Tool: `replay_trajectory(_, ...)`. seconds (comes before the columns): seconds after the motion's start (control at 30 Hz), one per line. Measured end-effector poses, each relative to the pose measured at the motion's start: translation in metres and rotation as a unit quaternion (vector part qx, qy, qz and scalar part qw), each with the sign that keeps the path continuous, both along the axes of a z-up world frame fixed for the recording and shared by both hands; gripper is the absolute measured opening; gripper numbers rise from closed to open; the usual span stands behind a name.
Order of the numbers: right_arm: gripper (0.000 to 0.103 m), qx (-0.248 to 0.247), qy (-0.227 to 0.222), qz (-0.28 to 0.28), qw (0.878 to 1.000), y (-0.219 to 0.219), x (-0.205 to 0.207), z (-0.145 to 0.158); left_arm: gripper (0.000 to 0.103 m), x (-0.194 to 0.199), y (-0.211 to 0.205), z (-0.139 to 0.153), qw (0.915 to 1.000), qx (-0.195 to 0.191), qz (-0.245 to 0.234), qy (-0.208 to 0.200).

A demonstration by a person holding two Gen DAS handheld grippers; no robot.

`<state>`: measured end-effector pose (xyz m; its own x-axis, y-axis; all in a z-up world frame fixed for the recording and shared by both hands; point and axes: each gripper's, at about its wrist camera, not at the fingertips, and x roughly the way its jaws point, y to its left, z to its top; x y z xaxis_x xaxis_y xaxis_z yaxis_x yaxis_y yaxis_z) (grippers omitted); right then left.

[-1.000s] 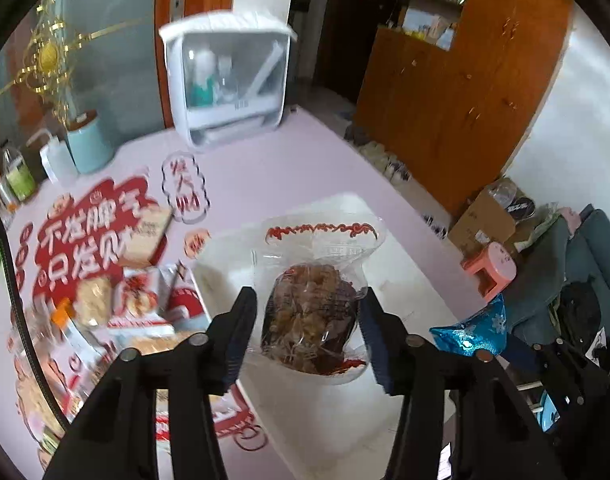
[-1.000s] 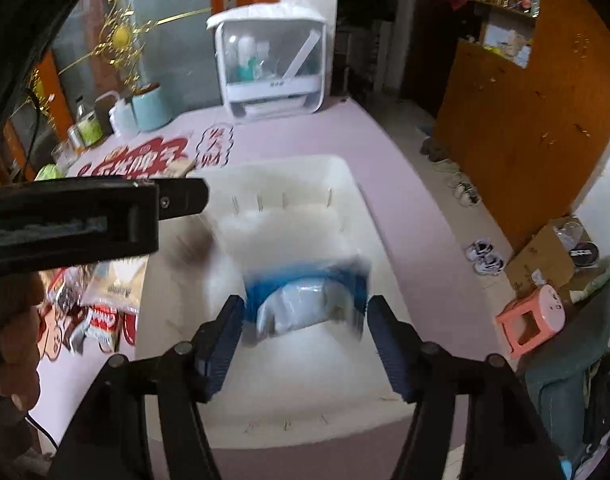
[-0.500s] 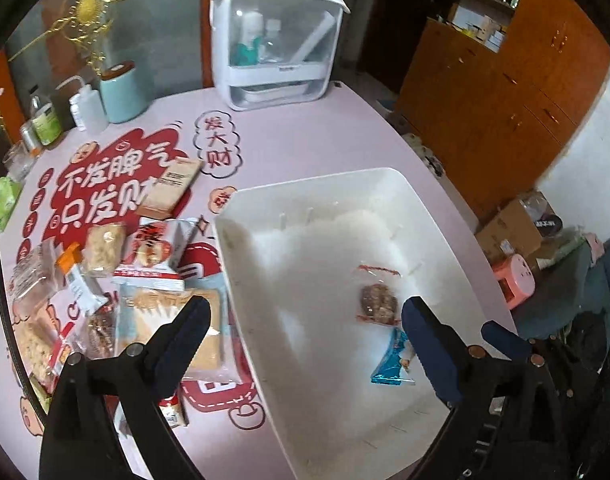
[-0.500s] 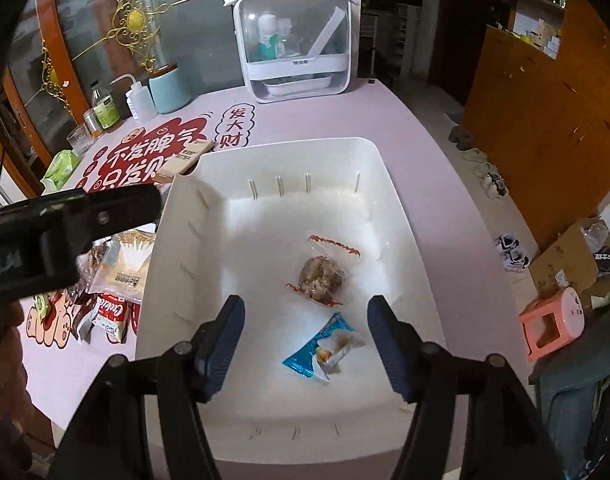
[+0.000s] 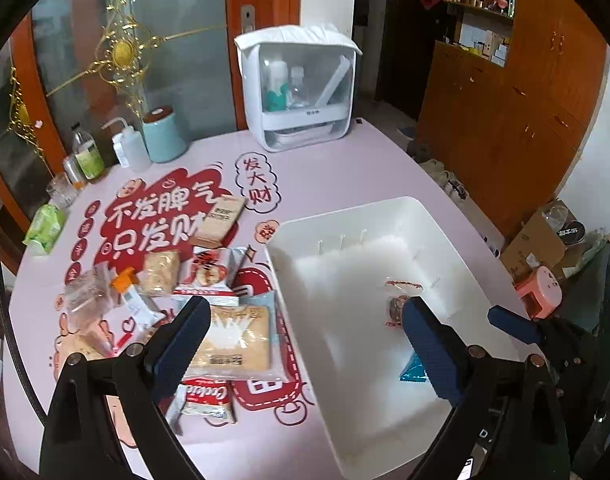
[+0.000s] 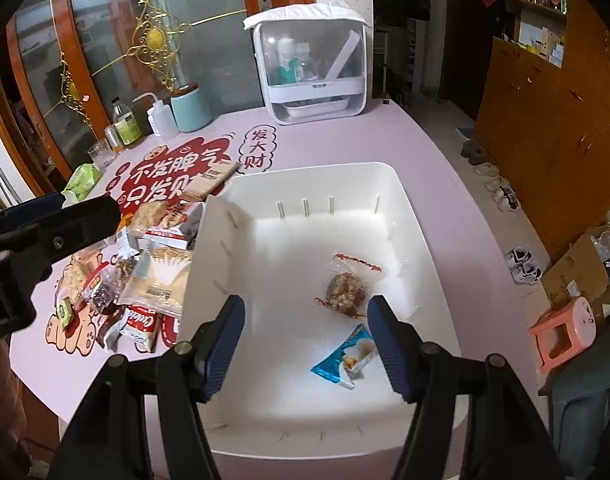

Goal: Organize snacks
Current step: 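Move both tools back over the snack pile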

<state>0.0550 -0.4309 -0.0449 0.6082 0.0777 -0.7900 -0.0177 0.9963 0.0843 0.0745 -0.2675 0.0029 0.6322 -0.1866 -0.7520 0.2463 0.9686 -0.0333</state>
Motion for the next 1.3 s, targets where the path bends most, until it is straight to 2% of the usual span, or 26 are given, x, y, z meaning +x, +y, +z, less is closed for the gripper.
replay_trajectory(0.23,0.064,0.004,-0.006,0.010,1.000,0.023,-0.008,0.004,0.096,-0.017,0.023,0.010,0.9998,0.004,0.014,-0.016)
replay_trajectory(0.43,0.064,0.000,-0.011,0.025,1.000,0.053,-0.014,0.010,0.096,-0.030,0.065,0.015,0.9988,0.001,0.043,-0.024)
replay_trajectory(0.7,0.064,-0.010,-0.015,0.054,0.998,0.124,-0.014,0.022,0.096,-0.042,0.152,0.005,0.9960,-0.002,0.089,-0.014)
replay_trajectory(0.97,0.064,-0.014,-0.022,0.125,0.992,0.227,0.001,0.032,0.096,-0.060,0.257,-0.003,0.9939,-0.006,0.109,-0.020)
replay_trajectory(1.13,0.064,-0.028,-0.024,0.178,0.983,0.289,0.020,0.023,0.096,-0.059,0.317,-0.029,0.9953,-0.021,0.094,0.000)
replay_trajectory(1.3,0.064,-0.070,-0.013,0.251,0.965,0.350,0.044,-0.009,0.096,-0.055,0.356,-0.084,0.9968,-0.009,0.072,0.034)
